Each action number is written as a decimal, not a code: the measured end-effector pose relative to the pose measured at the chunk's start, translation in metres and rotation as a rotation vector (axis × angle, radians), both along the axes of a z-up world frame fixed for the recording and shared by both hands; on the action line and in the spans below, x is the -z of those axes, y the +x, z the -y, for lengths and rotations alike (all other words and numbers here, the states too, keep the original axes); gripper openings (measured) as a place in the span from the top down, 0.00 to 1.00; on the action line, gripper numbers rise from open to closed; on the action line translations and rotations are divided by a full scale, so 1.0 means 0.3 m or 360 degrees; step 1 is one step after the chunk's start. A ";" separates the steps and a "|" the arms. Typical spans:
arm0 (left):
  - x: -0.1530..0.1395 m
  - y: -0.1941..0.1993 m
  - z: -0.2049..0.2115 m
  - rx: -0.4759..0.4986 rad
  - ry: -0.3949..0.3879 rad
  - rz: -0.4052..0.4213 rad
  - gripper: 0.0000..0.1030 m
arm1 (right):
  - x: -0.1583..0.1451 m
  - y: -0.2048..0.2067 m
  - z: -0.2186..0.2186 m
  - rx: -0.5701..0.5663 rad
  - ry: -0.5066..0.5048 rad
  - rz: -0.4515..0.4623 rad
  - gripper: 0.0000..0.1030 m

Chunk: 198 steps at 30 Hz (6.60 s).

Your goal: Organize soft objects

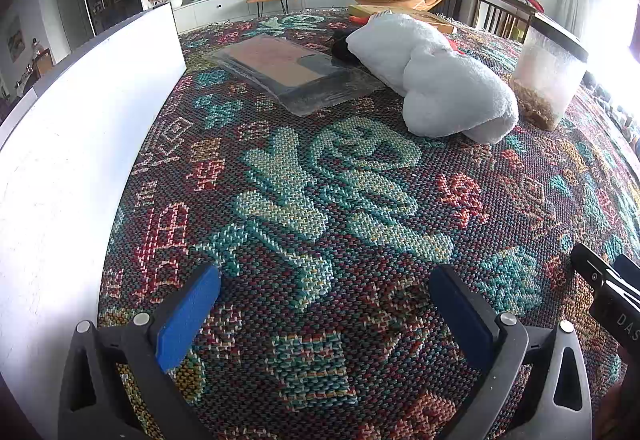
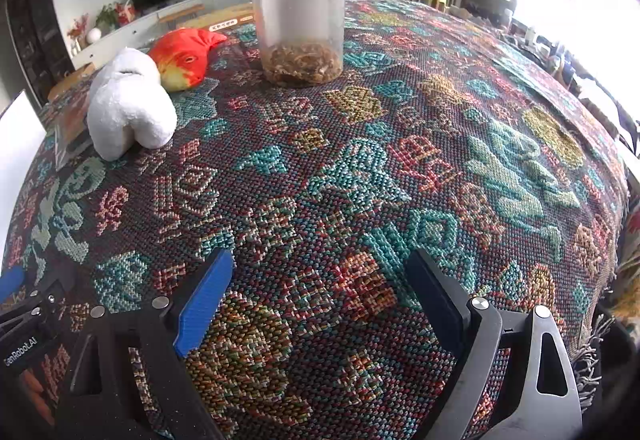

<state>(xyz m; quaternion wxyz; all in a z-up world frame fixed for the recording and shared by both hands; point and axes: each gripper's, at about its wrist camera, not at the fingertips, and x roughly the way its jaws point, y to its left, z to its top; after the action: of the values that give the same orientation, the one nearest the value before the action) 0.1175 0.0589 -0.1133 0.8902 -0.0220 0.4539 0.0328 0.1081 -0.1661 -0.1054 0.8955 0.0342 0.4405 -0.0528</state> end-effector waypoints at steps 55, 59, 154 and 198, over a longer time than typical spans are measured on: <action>0.000 -0.026 -0.023 0.0130 0.0014 -0.0012 0.00 | 0.001 -0.002 -0.006 -0.0001 0.0000 0.0001 0.11; -0.002 -0.040 -0.027 0.0127 0.0014 -0.0007 0.00 | 0.001 -0.002 -0.006 -0.0001 0.0000 0.0001 0.11; -0.005 -0.055 -0.030 0.0140 0.0016 -0.0008 0.00 | 0.008 0.185 0.450 -0.0122 0.0048 -0.0081 0.06; -0.085 0.760 -0.364 -0.0647 -0.0727 -0.0263 0.00 | 0.004 0.194 0.451 -0.0125 0.0046 -0.0081 0.06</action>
<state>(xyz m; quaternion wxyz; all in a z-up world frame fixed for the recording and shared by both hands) 0.3456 0.1681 -0.0877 0.7975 -0.3089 0.5067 0.1090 0.1664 -0.3013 -0.1067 0.8848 0.0285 0.4649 -0.0121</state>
